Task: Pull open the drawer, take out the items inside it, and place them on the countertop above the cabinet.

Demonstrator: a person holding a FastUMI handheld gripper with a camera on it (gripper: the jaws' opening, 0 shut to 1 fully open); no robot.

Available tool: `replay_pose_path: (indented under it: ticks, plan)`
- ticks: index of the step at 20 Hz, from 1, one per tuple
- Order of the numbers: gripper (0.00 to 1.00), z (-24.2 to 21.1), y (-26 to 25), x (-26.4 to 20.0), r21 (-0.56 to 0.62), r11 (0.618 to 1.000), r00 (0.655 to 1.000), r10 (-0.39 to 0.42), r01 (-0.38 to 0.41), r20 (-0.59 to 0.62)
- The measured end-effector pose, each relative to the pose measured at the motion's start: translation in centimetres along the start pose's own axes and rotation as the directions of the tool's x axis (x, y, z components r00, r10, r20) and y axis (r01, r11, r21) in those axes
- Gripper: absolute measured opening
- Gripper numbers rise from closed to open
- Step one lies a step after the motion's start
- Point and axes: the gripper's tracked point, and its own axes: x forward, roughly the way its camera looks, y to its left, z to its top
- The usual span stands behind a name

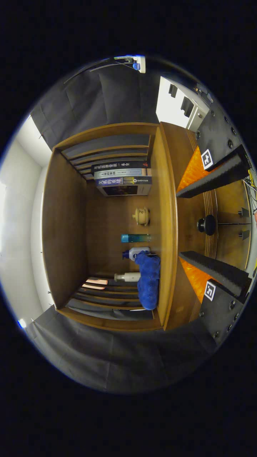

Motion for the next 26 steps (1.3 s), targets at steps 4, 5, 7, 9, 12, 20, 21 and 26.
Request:
replay_pose_path:
  ticks: [4, 5, 7, 9, 12, 20, 21, 26]
  plan:
    - [0.94, -3.5, -0.5, 2.6, -0.022, 0.999, 0.999, -0.027, 0.026, -0.043]
    - [0.93, -4.3, -0.4, 3.4, -0.020, 0.999, 0.998, -0.029, 0.028, -0.060]
    - [0.90, -5.5, -0.7, 4.3, -0.019, 0.999, 0.996, -0.041, 0.040, -0.085]
    - [0.87, -6.3, -0.7, 4.9, -0.010, 0.999, 0.994, -0.041, 0.040, -0.100]
    - [0.83, -6.6, 0.1, 5.1, -0.010, 1.000, 0.996, -0.008, 0.007, -0.086]
    - [0.44, -6.6, -0.1, 5.1, -0.004, 1.000, 0.996, 0.000, 0.000, -0.088]
    - [0.42, -6.6, -0.2, 5.4, -0.017, 1.000, 0.997, -0.005, 0.004, -0.077]
    - [0.34, -6.4, -0.2, 3.9, -0.002, 1.000, 0.997, 0.004, -0.004, -0.074]
